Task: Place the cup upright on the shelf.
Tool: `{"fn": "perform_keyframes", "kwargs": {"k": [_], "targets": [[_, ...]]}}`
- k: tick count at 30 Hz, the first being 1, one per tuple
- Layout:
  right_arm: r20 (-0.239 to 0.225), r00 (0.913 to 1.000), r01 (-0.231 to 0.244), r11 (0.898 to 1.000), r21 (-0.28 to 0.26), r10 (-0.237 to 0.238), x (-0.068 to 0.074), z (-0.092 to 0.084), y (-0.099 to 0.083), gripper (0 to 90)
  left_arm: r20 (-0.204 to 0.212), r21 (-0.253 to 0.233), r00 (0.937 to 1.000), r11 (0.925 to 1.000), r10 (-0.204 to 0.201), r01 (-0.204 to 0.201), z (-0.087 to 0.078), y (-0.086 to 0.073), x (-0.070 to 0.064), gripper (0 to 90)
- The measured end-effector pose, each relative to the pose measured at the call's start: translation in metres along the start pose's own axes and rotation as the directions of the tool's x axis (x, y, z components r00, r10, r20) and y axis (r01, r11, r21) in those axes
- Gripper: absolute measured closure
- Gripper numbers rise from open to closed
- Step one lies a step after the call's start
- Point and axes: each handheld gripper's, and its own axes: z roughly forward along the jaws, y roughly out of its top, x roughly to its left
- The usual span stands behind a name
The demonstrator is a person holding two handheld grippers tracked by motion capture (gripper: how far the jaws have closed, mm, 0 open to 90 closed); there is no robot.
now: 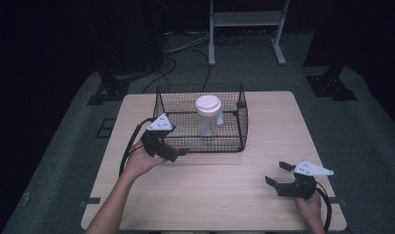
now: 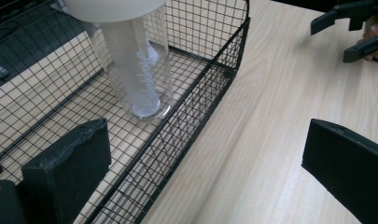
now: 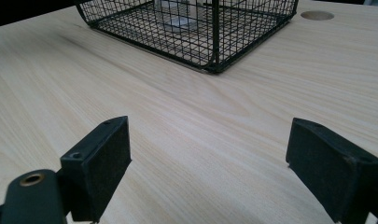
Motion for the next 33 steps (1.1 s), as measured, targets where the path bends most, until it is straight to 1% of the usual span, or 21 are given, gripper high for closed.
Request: {"fn": "perform_keyframes", "kwargs": {"k": [3,5,9,16,20,24,26,33], "targets": [[0.000,1.0000,0.001,1.000,0.001,-0.001,0.000,0.000,0.000,12.9,-0.001,-0.003,1.0000,1.0000,0.005,-0.005,-0.001,-0.002,-0.003,0.3],[0.000,1.0000,0.001,1.000,0.001,-0.001,0.000,0.000,0.000,12.8,0.005,-0.011,1.0000,0.9999,-0.002,0.002,-0.001,-0.005,-0.005,0.3],[-0.001,1.0000,0.001,1.000,0.001,-0.001,0.000,0.000,0.000,12.8,0.010,-0.013,0.9999,0.9999,-0.008,0.009,0.000,-0.012,-0.009,0.3],[-0.001,1.0000,0.003,1.000,0.001,-0.003,0.000,0.000,0.000,12.8,0.015,-0.021,0.9999,0.9998,-0.002,0.003,-0.002,-0.018,-0.016,0.3],[-0.002,1.0000,0.003,1.000,0.001,-0.003,0.000,0.000,0.000,12.8,0.013,-0.011,0.9999,0.9999,0.007,-0.007,-0.002,-0.021,-0.020,0.3],[-0.002,1.0000,0.003,1.000,0.002,-0.003,0.000,0.000,0.000,12.8,0.016,-0.009,0.9999,0.9999,0.006,-0.005,-0.002,-0.027,-0.023,0.3],[-0.002,1.0000,0.003,1.000,0.002,-0.003,0.000,0.000,0.000,12.8,0.011,-0.006,0.9999,0.9999,0.008,-0.008,-0.002,-0.030,-0.025,0.3],[-0.001,1.0000,0.005,1.000,0.002,-0.005,0.000,0.000,0.000,12.8,0.002,-0.027,0.9999,0.9996,-0.010,0.010,-0.006,-0.042,-0.029,0.3]]}}
